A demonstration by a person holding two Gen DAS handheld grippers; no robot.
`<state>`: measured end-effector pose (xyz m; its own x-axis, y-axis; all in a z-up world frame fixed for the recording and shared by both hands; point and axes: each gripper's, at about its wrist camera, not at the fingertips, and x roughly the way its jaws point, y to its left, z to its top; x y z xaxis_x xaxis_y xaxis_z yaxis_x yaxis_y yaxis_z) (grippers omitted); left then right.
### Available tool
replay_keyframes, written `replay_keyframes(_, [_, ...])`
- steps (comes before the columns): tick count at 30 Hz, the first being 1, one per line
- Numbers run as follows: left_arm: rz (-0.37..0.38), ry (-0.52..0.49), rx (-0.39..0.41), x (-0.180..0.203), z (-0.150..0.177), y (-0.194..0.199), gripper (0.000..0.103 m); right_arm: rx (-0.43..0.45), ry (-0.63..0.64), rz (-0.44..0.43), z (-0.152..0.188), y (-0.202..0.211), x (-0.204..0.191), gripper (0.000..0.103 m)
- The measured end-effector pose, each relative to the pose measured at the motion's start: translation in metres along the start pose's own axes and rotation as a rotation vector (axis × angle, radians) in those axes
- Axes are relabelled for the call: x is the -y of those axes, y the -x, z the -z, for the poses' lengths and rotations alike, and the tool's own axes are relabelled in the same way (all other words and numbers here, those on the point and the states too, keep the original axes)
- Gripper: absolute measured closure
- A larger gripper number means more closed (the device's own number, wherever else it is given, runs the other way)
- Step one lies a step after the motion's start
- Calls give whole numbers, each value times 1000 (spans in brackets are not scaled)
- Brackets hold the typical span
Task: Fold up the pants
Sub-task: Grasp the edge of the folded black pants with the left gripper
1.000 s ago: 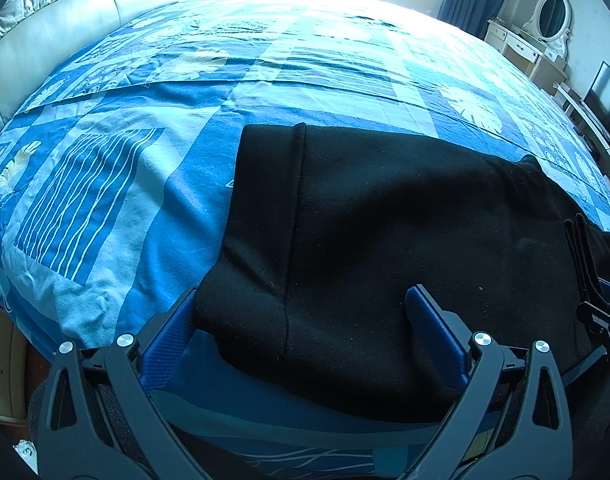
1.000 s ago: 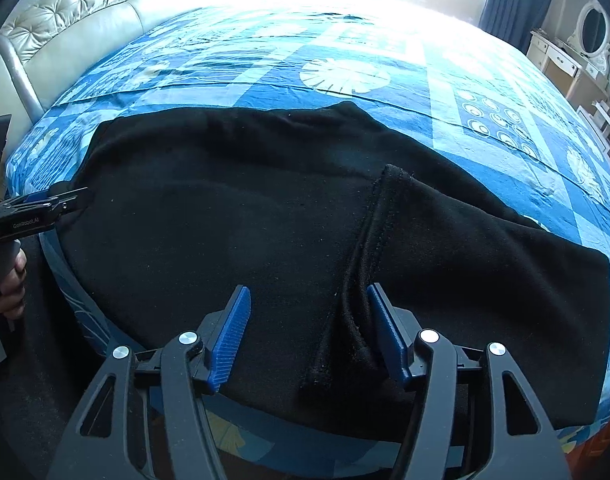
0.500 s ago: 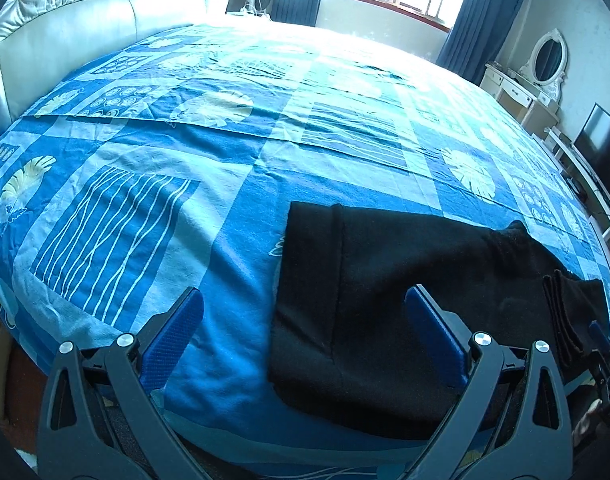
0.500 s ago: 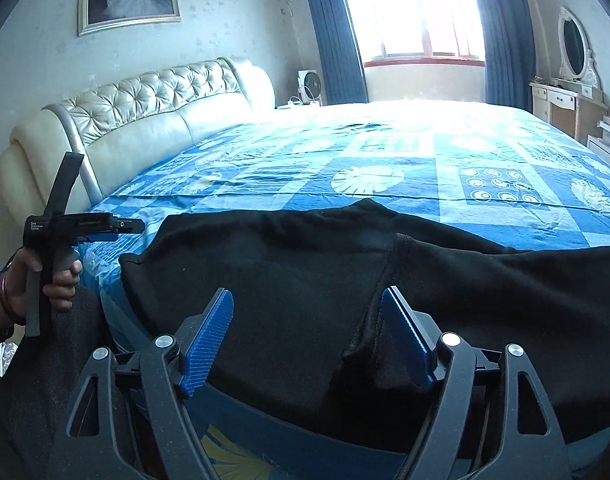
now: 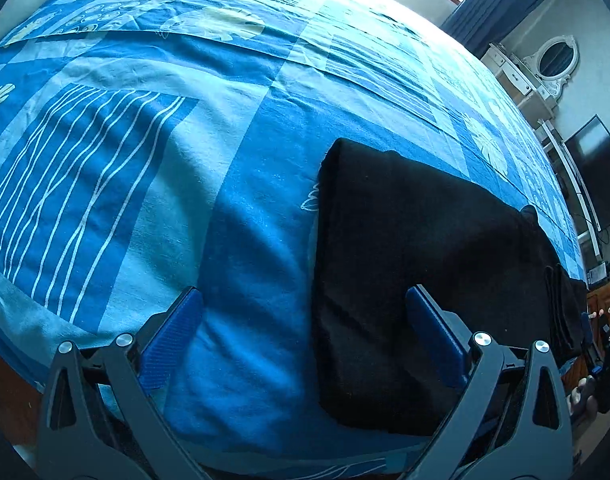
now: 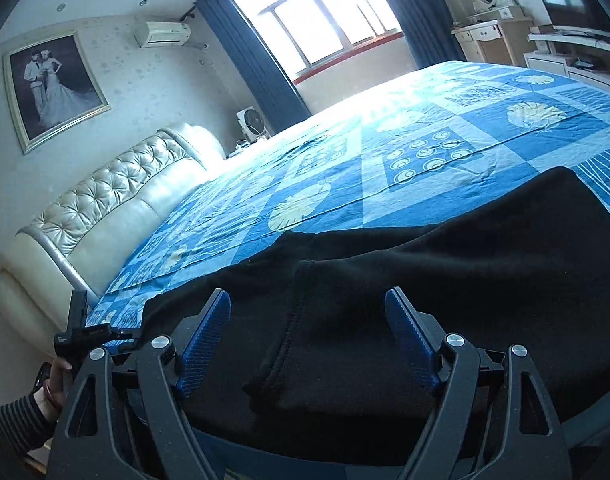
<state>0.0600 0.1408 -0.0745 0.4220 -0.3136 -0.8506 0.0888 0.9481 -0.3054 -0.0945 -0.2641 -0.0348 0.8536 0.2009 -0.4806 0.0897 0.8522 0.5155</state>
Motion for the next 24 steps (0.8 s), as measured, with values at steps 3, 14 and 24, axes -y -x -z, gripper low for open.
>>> replay_keyframes(3, [27, -16, -9, 5, -1, 0, 2, -3, -29, 0, 0, 0, 6, 24])
replay_keyframes(14, [455, 256, -121, -23, -2, -7, 2, 3, 30, -17, 3, 1, -6, 24])
replay_keyframes(24, [417, 174, -221, 14, -10, -26, 59, -1, 19, -10, 4, 1, -4, 24])
